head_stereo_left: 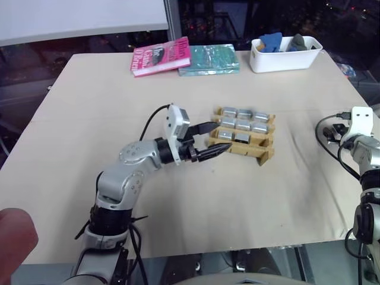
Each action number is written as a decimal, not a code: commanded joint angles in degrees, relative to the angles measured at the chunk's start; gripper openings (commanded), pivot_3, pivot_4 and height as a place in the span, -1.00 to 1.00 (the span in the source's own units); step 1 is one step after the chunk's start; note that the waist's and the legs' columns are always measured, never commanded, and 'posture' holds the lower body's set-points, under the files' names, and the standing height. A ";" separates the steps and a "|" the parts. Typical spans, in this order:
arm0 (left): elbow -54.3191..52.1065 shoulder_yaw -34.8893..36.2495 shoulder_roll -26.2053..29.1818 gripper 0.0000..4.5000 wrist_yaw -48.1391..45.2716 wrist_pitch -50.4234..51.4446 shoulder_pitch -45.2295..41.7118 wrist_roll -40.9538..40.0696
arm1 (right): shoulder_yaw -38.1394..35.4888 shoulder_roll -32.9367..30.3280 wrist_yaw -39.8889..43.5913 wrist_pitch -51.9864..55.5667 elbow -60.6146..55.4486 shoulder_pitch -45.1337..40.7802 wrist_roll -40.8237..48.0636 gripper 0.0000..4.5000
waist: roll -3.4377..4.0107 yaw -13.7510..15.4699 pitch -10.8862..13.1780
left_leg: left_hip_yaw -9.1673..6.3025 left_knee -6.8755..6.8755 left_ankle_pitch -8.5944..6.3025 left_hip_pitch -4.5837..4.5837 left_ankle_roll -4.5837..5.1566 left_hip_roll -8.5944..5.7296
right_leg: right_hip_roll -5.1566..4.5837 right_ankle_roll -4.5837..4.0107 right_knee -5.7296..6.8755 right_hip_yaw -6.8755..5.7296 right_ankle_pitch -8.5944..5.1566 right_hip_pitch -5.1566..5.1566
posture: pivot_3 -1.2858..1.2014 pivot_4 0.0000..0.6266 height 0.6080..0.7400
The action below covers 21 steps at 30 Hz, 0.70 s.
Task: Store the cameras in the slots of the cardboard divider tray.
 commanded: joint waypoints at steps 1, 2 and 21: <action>-0.66 -0.12 0.18 0.64 0.16 -1.17 -0.86 -0.06 | -0.43 -1.39 0.12 -1.08 -0.51 -1.37 -0.05 1.00 | 0.00 0.00 0.00 | 0.00 0.00 0.00 0.00 0.00 0.00 | 0.00 0.00 0.00 0.00 0.00 0.00 | 0.03 -0.52 1.00; -0.57 -0.17 0.19 0.64 0.19 -1.24 -0.82 0.06 | -0.46 -1.43 0.13 -1.14 -0.52 -1.32 -0.04 1.00 | 0.00 0.00 0.00 | 0.00 0.00 0.00 0.00 0.00 0.00 | 0.00 0.00 0.00 0.00 0.00 0.00 | 0.03 -0.52 1.00; 7.29 0.92 -0.23 0.67 1.89 -3.99 -1.40 2.64 | -1.30 -1.50 1.54 0.18 -2.87 -0.14 1.58 0.11 | 0.00 -0.05 0.00 | 0.00 -0.01 0.00 0.00 0.00 0.00 | -0.05 0.00 -0.01 0.00 0.00 0.00 | 0.03 -0.52 1.00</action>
